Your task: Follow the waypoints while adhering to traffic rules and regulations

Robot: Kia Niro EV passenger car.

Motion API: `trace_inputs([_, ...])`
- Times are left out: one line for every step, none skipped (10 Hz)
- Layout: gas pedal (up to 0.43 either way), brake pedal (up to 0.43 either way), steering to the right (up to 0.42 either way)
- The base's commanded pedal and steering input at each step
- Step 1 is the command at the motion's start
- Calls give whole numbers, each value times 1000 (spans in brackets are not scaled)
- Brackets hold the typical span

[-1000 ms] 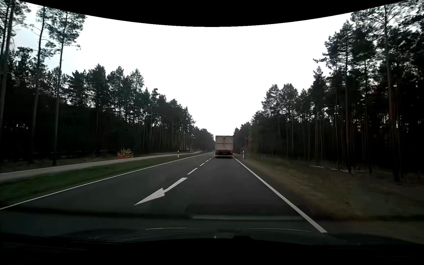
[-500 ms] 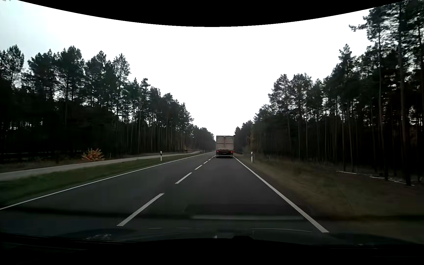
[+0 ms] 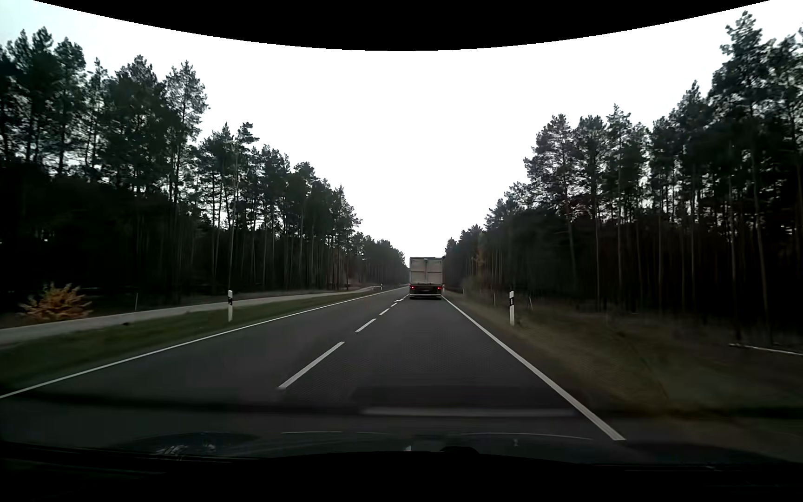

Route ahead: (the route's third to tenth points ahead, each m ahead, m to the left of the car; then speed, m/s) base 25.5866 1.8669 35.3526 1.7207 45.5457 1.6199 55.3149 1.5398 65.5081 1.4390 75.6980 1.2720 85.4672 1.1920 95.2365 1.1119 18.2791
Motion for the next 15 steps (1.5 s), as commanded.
trace_inputs([157, 0, 3])
trace_inputs([157, 0, 3])
trace_inputs([157, 0, 3])
trace_inputs([157, 0, 3])
trace_inputs([157, 0, 3])
trace_inputs([157, 0, 3])
trace_inputs([157, 0, 3])
trace_inputs([157, 0, 2])
trace_inputs([157, 0, 3])
trace_inputs([157, 0, 3])
trace_inputs([157, 0, 3])
trace_inputs([157, 0, 3])
trace_inputs([157, 0, 3])
trace_inputs([157, 0, 3])
trace_inputs([157, 0, 3])
